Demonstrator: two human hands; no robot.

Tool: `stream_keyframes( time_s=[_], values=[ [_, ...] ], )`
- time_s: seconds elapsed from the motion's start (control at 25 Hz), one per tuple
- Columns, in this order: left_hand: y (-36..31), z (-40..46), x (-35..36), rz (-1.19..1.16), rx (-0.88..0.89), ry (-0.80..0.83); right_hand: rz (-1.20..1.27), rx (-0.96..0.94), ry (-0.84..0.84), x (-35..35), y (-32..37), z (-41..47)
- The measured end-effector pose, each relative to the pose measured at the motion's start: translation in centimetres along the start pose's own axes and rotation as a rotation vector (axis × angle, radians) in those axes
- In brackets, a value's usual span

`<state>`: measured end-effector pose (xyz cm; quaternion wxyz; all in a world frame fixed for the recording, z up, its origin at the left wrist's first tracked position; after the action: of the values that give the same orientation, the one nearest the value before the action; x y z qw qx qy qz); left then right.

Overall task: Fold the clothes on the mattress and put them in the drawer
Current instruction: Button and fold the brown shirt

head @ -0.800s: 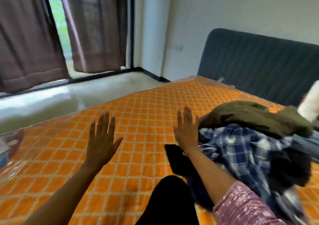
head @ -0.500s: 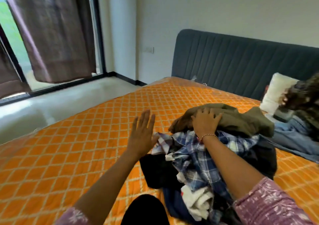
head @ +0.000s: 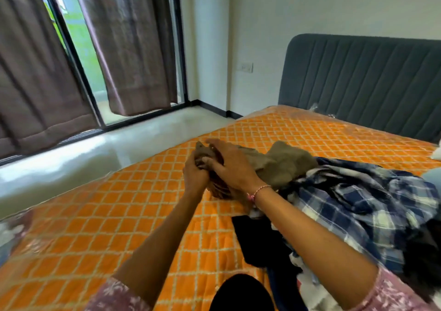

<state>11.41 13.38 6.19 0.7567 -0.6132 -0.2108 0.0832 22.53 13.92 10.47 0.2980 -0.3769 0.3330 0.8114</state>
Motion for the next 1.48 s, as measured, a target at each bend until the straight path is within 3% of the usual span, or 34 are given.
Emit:
stream_keyframes(
  time_s=[0.08,0.16,0.24,0.32,0.44,0.52,0.68,0.72,0.84,0.92,1.04,1.12,1.24,1.36,1.44,1.48],
  values=[
    [-1.5,1.6,-4.6,-0.123,-0.114,-0.062,-0.013,-0.031,0.101,0.9,-1.0,-0.4],
    [-3.2,2.6,-9.3,-0.16,-0.163,-0.095,-0.077,0.056,0.262,2.8,-1.5,-0.8],
    [-4.6,2.9,-13.3,-0.194,-0.224,-0.106,0.023,0.088,0.388,5.8,-0.1,-0.8],
    [-5.5,2.4,-17.3,-0.177,-0.233,-0.081,0.212,0.143,0.312,8.9,3.7,0.1],
    [-6.6,1.1,-25.4,0.061,-0.198,-0.151,0.436,0.312,0.202,13.0,10.7,2.3],
    [-6.8,0.1,-31.1,0.269,-0.173,-0.241,0.578,0.38,0.278,15.2,14.8,3.9],
    [-6.0,-3.0,-39.5,0.532,-0.207,-0.516,0.59,0.431,0.453,19.5,24.1,7.2],
    [-5.6,-4.0,-40.2,0.586,-0.169,-0.506,0.636,0.484,0.479,19.6,26.4,7.6],
    [-3.9,-6.5,-41.1,0.733,-0.08,-0.279,0.953,0.63,0.666,19.7,31.9,8.6],
    [-3.7,-7.6,-41.3,0.654,-0.039,-0.299,1.063,0.59,0.815,19.2,34.3,8.8],
    [-5.4,-7.8,-41.4,0.378,0.146,-0.504,1.1,0.428,0.959,18.6,36.2,8.6],
    [-6.1,-8.9,-42.0,0.284,0.168,-0.713,1.054,0.305,1.003,17.9,36.7,7.5],
    [-8.2,-10.8,-43.5,0.239,-0.052,-0.884,0.78,0.147,1.02,15.4,36.4,6.6],
    [-12.5,-11.8,-44.5,0.239,-0.057,-0.763,0.045,-0.188,0.688,12.4,34.9,8.3],
    [-15.9,-11.6,-44.9,0.216,-0.141,-0.606,-0.08,-0.251,0.67,11.0,34.4,8.6],
    [-17.3,-11.7,-45.3,0.276,-0.216,-0.545,0.001,-0.21,0.738,10.6,34.3,8.5]
  ],
)
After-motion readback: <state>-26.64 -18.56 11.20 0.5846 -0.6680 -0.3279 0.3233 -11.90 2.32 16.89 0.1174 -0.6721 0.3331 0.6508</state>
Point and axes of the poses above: each hand's wrist, its own z-axis towards the middle knuckle, its own x-axis out of the palm, y = z × x, the point moved 2 cm from there along z, towards the middle knuckle, and after that the axes turned 15 degrees about -z, right-handed, at the moved point
